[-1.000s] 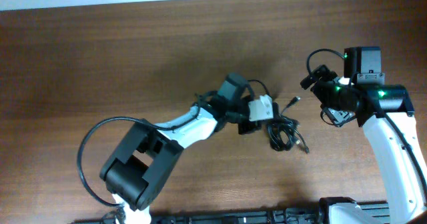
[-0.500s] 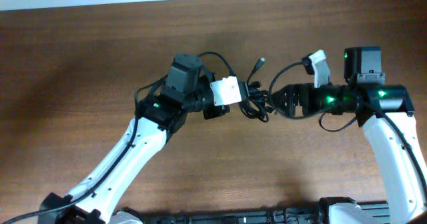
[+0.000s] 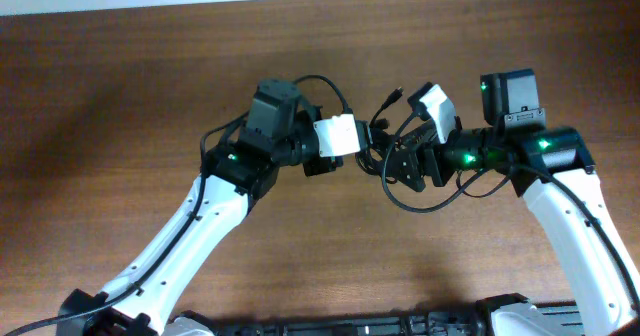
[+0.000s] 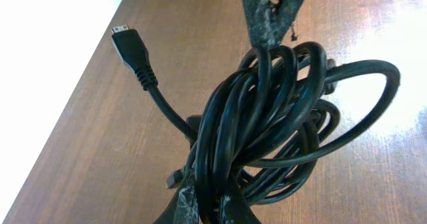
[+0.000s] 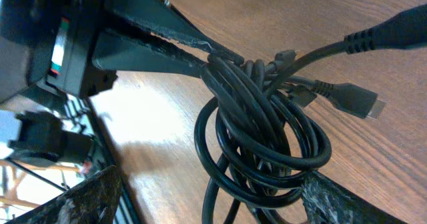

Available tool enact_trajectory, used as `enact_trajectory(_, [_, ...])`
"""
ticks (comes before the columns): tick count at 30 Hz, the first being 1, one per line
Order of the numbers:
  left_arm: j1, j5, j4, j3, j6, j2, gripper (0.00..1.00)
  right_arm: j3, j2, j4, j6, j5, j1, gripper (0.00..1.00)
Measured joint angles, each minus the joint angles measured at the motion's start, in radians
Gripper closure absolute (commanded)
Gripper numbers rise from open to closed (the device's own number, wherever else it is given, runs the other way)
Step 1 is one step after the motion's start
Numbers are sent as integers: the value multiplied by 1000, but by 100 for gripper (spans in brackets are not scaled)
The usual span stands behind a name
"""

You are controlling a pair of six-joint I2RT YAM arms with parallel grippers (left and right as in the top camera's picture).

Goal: Untangle cables

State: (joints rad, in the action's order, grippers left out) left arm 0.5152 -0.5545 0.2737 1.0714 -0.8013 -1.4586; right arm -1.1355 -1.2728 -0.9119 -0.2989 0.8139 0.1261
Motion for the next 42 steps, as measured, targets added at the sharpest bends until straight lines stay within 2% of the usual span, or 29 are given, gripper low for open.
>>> enact_trajectory(5, [8, -105, 95, 0, -18, 0, 100, 0, 0, -2, -181, -51, 24, 16])
enact_trajectory(6, [8, -113, 96, 0, -19, 0, 100, 0, 0, -3, -217, -54, 24, 20])
enact_trajectory(8, [8, -121, 90, 0, -21, 0, 100, 0, 0, -19, -272, -57, 24, 41])
enact_trajectory(10, [8, -120, 57, 0, -21, 0, 100, 0, 0, -50, -289, -53, 25, 57])
enact_trajectory(11, [8, -119, 34, 0, -14, 0, 100, 0, 0, -58, -292, -48, 26, 77])
enact_trajectory(13, [10, -95, -23, -2, 36, 0, 100, 0, 0, -51, -306, -47, 31, 87])
enact_trajectory(15, [14, -50, -58, -6, 125, 0, 100, -3, 0, -39, -305, -67, 50, 92])
enact_trajectory(25, [68, 208, -96, -13, 651, 13, 100, -24, -12, 6, -299, -118, 72, 93])
enact_trajectory(27, [68, 262, -99, -14, 720, 15, 100, -27, -11, -19, -307, -117, 75, 84])
enact_trajectory(30, [-1, 435, -124, -14, 793, 30, 100, -22, -11, -69, -310, -92, 109, 82])
enact_trajectory(31, [-18, 479, -114, -14, 807, 50, 100, -22, -11, -70, -311, -89, 110, 81])
enact_trajectory(33, [-18, 504, -100, -14, 815, 92, 100, -22, -11, -72, -311, -87, 110, 73])
enact_trajectory(34, [-16, 507, -97, -14, 819, 125, 100, -22, -11, -72, -309, -86, 110, 61])
enact_trajectory(36, [-13, 510, -92, -14, 821, 183, 100, -22, -11, -70, -299, -82, 110, 52])
enact_trajectory(38, [-13, 492, -54, -12, 782, 203, 100, -22, -11, -55, -273, -82, 110, 52])
enact_trajectory(42, [-11, 385, 55, -12, 594, 203, 100, -20, -11, -21, -192, -79, 110, 50])
